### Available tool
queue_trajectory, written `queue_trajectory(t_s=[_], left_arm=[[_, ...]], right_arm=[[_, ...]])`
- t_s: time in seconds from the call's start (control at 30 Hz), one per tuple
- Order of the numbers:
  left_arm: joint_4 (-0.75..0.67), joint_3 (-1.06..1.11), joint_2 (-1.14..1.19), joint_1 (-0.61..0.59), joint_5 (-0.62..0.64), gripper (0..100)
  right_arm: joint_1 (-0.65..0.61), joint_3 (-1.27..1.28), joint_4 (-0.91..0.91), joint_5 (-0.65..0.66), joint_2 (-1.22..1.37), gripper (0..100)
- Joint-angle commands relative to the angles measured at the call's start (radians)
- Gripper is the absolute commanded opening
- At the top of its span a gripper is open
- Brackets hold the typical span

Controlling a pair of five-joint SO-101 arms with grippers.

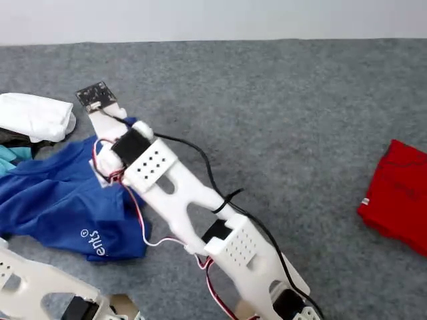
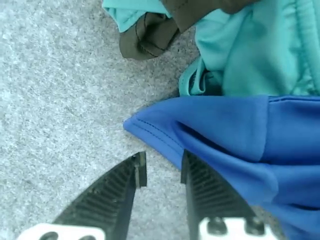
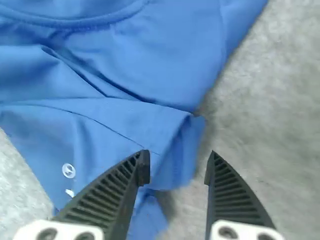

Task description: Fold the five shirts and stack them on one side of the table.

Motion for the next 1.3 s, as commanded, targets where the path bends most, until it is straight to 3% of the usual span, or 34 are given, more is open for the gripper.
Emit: queue_trajectory(t_s=[0.0, 0.2, 0.7, 0.9, 1.1, 1.27], left_arm=[[0.003, -0.002, -0.011, 0.006, 0.008, 13], [0.003, -0.002, -0.011, 0.0, 0.008, 13], [0.006, -0.002, -0.011, 0.0, 0.008, 10], [0.005, -0.002, -0.011, 0.008, 0.008, 9], [0.003, -0.002, -0.011, 0.008, 0.008, 9], [0.006, -0.002, -0.011, 0.009, 0.008, 9]], right_arm=[[-0.044, -0.048, -0.027, -0.074, 0.001, 19.1], [-0.077, -0.048, -0.027, -0.132, 0.033, 19.1], [-0.073, -0.048, -0.085, -0.133, 0.134, 18.5], [-0.051, -0.074, -0.154, -0.127, 0.133, 0.2], [-0.01, -0.247, -0.071, -0.121, 0.134, 0.9], [0.012, -0.373, 0.028, -0.032, 0.134, 0.9]])
